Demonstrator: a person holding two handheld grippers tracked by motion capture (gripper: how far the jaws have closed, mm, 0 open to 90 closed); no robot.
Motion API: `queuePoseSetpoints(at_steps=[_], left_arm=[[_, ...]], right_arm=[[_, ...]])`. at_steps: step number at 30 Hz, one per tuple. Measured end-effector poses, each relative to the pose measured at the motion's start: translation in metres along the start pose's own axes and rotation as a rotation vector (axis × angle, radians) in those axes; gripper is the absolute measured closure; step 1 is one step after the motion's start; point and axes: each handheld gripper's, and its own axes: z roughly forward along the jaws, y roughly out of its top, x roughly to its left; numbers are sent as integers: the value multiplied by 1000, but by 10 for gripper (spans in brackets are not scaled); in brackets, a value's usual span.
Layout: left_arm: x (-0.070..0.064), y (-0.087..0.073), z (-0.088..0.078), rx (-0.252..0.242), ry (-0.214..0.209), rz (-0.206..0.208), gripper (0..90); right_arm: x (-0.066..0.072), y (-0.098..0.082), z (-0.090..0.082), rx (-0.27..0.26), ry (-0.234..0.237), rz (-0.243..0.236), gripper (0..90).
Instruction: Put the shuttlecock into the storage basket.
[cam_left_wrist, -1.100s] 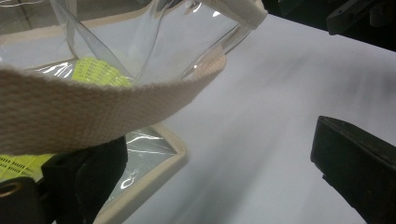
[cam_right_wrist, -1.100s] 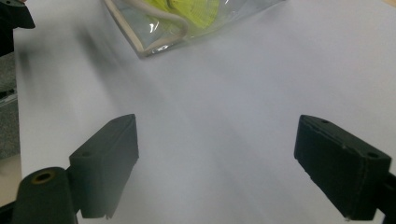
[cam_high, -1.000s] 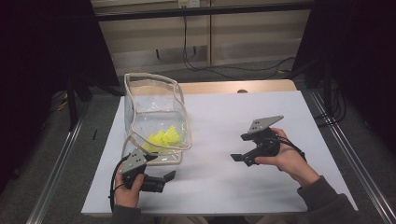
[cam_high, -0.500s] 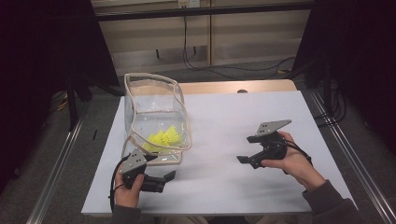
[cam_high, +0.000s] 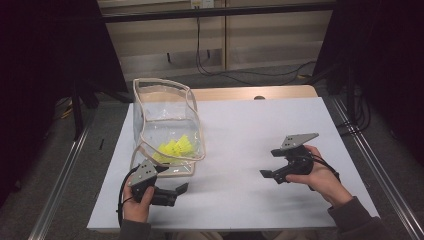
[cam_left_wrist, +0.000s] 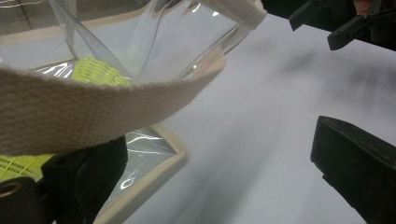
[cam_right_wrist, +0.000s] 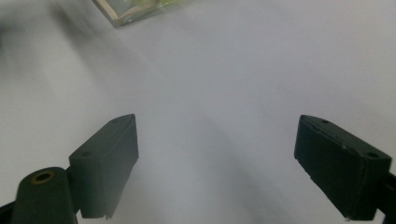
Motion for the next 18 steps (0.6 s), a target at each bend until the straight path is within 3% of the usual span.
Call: queuePoseSetpoints(at_steps=[18], left_arm=[[0,0,0,2,5,0,38]], right_arm=[[-7,-22,-12,-20,-24,28,136]])
